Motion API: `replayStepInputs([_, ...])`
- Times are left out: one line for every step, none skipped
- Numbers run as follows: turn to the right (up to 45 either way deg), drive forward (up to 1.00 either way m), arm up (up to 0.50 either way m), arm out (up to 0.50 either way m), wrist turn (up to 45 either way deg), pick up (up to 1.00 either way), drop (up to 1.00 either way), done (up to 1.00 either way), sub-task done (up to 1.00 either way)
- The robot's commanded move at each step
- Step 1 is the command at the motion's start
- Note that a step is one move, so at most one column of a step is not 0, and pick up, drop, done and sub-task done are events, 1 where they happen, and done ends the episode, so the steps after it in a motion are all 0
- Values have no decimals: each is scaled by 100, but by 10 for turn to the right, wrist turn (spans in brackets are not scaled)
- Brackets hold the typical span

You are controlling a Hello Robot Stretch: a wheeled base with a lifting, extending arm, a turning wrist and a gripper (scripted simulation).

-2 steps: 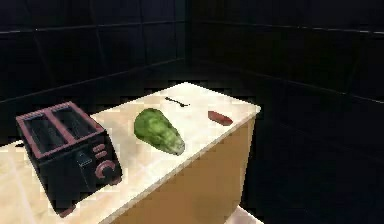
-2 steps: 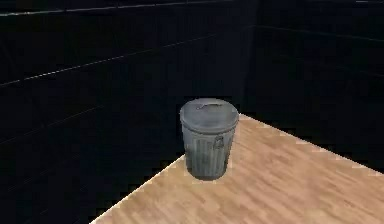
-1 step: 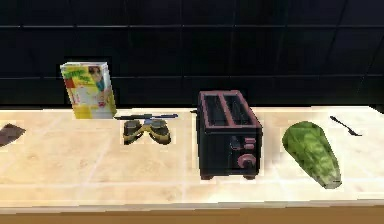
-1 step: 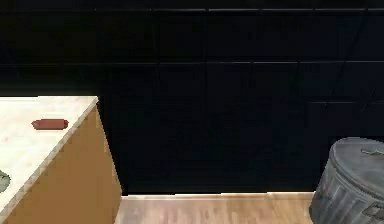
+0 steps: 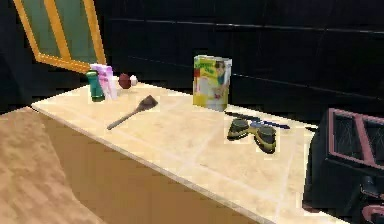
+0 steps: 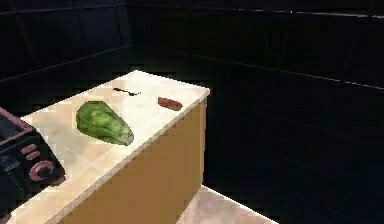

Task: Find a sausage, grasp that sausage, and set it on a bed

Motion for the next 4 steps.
replayStepInputs([450, 0, 0, 0, 0, 0, 0, 0, 0])
replayStepInputs([450, 0, 0, 0, 0, 0, 0, 0, 0])
replayStepInputs([300, 0, 0, 0, 0, 0, 0, 0, 0])
replayStepInputs([0, 75, 0, 0, 0, 0, 0, 0, 0])
